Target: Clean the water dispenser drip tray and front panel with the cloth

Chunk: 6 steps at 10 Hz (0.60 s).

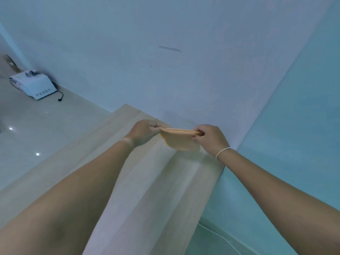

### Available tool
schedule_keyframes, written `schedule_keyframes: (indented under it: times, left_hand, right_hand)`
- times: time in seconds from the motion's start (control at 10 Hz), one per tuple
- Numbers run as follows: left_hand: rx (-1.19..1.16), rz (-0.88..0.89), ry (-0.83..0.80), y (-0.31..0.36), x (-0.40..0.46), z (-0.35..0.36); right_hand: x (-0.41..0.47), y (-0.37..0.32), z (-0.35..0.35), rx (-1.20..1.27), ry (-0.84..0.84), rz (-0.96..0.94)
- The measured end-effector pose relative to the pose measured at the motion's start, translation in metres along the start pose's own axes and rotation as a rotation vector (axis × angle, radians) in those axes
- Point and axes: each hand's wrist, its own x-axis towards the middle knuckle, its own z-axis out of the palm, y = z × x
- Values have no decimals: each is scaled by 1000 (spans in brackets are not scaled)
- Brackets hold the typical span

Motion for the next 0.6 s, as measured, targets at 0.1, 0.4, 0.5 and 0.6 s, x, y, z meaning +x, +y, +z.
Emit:
schedule_keyframes:
  times: [0.1, 0.4, 0.5, 0.6]
  left_hand:
    - [43, 94, 16, -24, 2, 31]
    - [353, -70, -326, -122, -52, 78]
    - [416, -76, -223, -125, -58, 77]
    - [399, -123, -144, -113, -67, 77]
  right_hand:
    - [-16, 30, 25, -199, 80, -97]
    - [-112, 77, 108, -393, -210, -252]
    - [-118, 73, 106, -387, -117, -315]
    - [-127, 73, 106, -299, -67, -349]
